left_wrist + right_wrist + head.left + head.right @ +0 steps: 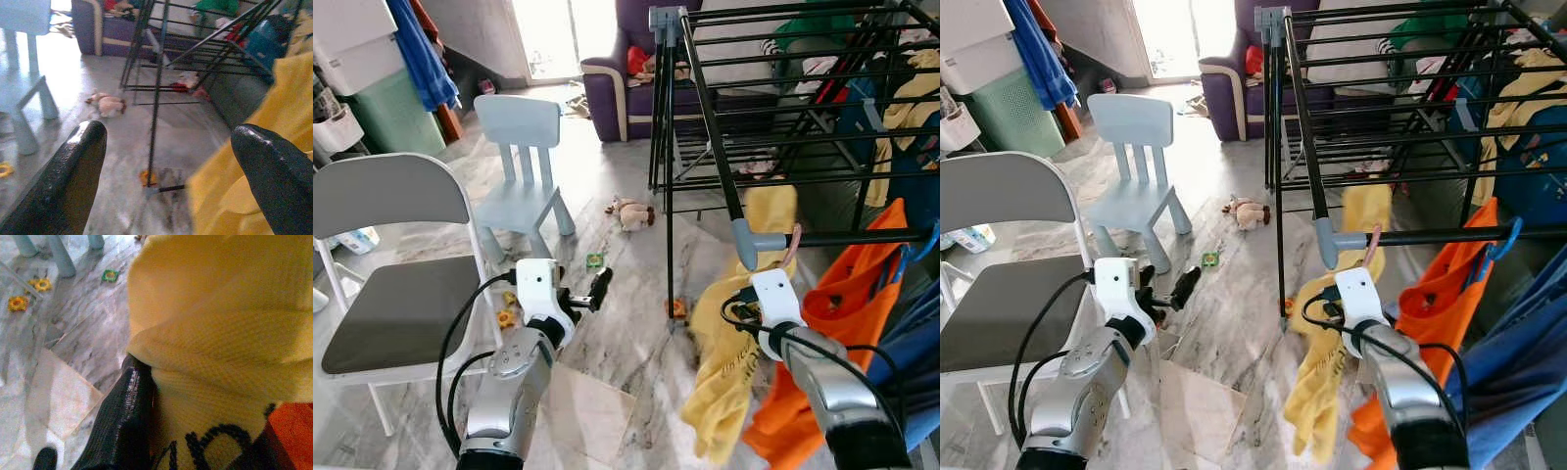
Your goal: Hang hanger
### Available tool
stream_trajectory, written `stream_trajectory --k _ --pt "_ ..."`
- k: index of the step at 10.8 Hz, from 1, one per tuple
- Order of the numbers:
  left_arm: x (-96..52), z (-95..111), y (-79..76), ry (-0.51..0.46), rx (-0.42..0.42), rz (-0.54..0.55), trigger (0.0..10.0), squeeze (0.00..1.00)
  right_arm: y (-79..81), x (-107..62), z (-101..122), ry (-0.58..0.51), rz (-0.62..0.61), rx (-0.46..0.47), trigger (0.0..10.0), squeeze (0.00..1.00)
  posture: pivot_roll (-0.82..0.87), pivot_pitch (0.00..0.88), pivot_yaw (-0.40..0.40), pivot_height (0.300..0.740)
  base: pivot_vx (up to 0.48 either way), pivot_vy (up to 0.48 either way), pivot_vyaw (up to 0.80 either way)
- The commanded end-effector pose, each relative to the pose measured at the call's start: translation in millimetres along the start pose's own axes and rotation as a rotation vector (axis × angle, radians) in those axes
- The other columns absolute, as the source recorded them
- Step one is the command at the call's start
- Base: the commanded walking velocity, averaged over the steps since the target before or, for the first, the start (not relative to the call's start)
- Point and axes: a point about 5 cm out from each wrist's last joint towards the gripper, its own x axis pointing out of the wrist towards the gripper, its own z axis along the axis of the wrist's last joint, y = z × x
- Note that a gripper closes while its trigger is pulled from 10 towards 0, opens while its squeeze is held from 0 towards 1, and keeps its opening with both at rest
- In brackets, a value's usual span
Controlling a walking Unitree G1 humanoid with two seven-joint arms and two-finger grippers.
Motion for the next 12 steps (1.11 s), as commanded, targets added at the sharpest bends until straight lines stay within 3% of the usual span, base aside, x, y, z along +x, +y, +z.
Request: stream_trajectory --k 1,6,12 --pt "-3.4 0.8 6.7 -0.007 0.02 0.029 10.0 0.0 -2.1 -2.7 10.4 -0.058 -0.017 0.005 10.0 1.0 -0.15 0.0 0.095 0.74 0.0 0.0 0.0" --pt "-13.8 3.4 13.3 -0.015 0.065 0.065 10.0 0.0 -3.2 -34.2 12.2 -0.218 -0.147 0.022 10.0 1.0 -0.16 0.0 0.104 0.74 0.0 0.0 0.0" --pt "-16.4 -0.6 14.7 -0.003 0.083 0.079 10.0 0.0 -1.2 -41.8 11.0 -0.266 -0.198 0.08 10.0 1.0 -0.16 0.0 0.108 0.74 0.0 0.0 0.0"
